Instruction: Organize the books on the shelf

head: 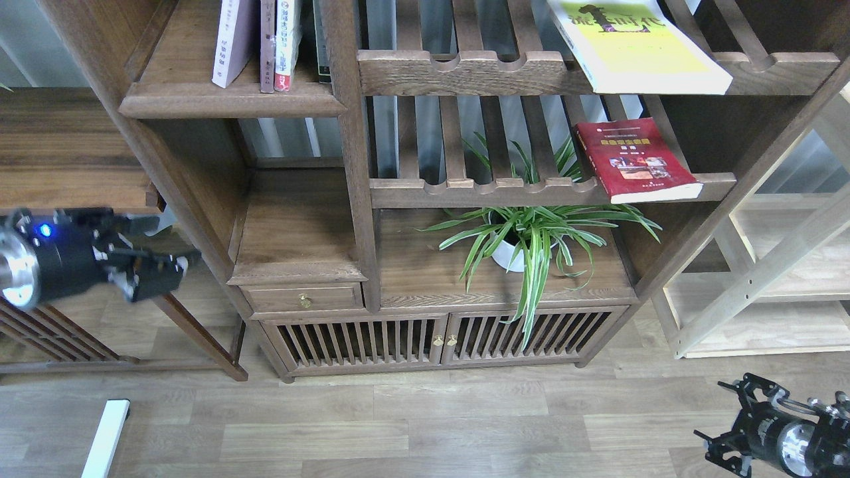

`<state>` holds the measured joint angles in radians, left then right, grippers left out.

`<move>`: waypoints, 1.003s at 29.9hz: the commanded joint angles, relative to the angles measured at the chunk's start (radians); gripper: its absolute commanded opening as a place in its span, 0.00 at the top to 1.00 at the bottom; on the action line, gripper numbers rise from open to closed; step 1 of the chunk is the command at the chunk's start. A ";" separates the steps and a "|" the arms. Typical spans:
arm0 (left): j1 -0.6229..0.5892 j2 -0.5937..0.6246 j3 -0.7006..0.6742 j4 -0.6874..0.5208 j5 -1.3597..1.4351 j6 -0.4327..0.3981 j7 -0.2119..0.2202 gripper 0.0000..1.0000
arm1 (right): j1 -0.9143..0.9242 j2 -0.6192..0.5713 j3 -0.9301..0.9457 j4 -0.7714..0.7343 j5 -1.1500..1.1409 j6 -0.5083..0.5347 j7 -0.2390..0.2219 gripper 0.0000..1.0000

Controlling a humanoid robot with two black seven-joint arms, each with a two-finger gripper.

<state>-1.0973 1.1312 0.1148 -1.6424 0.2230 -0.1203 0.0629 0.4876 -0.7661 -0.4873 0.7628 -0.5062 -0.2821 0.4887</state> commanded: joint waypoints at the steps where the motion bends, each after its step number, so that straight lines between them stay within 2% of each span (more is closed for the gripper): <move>1: 0.100 -0.024 -0.009 0.003 0.035 0.016 -0.035 0.17 | -0.011 0.001 0.001 0.000 0.000 -0.005 0.000 0.07; 9: 0.273 -0.093 -0.009 0.015 0.041 0.076 -0.094 0.16 | -0.032 0.008 0.001 0.000 0.000 -0.029 0.000 0.07; 14: 0.388 -0.182 -0.012 0.055 0.070 0.145 -0.120 0.16 | -0.047 0.011 0.001 0.000 0.000 -0.043 0.000 0.07; 18: 0.487 -0.283 -0.018 0.113 0.101 0.189 -0.138 0.16 | -0.055 0.013 0.001 -0.002 0.000 -0.049 0.000 0.07; 26: 0.597 -0.432 -0.018 0.242 0.116 0.251 -0.164 0.15 | -0.063 0.014 0.001 -0.011 0.002 -0.054 0.000 0.07; 30: 0.660 -0.522 -0.015 0.358 0.118 0.274 -0.195 0.15 | -0.070 0.025 0.021 -0.013 0.005 -0.066 0.000 0.07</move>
<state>-0.4807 0.6745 0.0960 -1.3661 0.3392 0.1394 -0.1121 0.4223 -0.7489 -0.4829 0.7510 -0.5030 -0.3396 0.4887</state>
